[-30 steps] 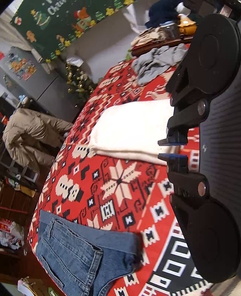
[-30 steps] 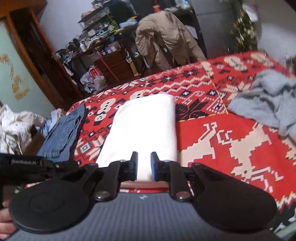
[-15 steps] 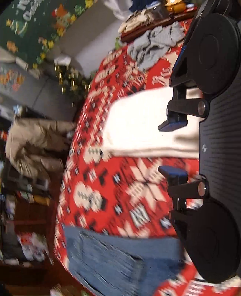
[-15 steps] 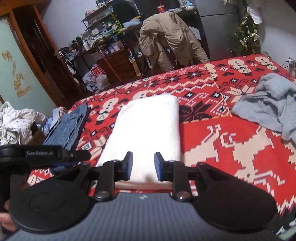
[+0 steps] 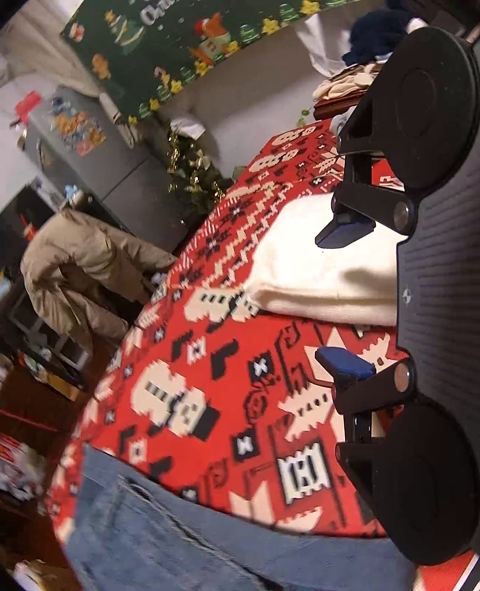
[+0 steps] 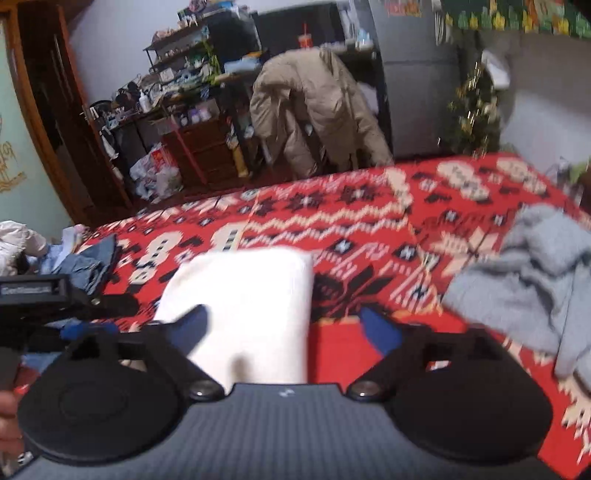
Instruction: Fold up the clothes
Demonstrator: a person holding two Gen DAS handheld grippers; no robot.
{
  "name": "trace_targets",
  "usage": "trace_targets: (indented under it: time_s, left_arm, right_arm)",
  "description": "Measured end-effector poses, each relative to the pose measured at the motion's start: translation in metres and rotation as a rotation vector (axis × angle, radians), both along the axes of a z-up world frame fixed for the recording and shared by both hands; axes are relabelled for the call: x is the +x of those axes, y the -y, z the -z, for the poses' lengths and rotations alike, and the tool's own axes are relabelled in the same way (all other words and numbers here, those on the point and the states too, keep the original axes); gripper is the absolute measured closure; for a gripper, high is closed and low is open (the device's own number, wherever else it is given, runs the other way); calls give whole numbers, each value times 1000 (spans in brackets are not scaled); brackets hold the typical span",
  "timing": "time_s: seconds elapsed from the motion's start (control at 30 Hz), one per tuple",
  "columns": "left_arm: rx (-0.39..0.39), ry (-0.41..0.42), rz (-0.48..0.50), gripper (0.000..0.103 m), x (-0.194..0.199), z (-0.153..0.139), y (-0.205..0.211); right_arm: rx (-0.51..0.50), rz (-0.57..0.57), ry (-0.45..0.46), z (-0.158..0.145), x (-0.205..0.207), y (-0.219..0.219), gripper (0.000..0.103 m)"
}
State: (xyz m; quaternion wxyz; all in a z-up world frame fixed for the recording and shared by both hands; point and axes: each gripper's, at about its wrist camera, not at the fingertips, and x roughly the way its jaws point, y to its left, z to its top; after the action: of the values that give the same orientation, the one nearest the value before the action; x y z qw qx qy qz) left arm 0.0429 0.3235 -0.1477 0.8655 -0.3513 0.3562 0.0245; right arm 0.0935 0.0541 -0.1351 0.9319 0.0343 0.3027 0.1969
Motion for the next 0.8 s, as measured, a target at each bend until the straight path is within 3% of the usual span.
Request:
trace_targets:
  time_s: [0.1,0.23,0.3,0.37,0.47,0.63,0.7,0.8]
  left_arm:
    - [26,-14,24,55,4,5,5]
    - [29,0,43,60,3,9,10]
    - [24,4,41,69,3,11,10]
    - [27,6,42,86,4,13,10]
    - [15,21,50,95,2,14,11]
    - [-55,23,39,95,0,18,4]
    - [-79,26,37,95,-1,18,2]
    - [-102,41,48,88,-1,15,3]
  right_arm:
    - [-61,-13,112,2,1,-10,2]
    - [-45,-28,110,6,10,-11,1]
    - [-52,-23,102,9,13,-11,1]
    - [-73,-35,94,12,13,-12,1]
    - [-79,-52,80,12,13,-13,4]
    - [14,-52,14,12,16,-3,33]
    - [41,-55,-28,14,20,-1,59]
    - [51,-67,-70,18,23,-1,72]
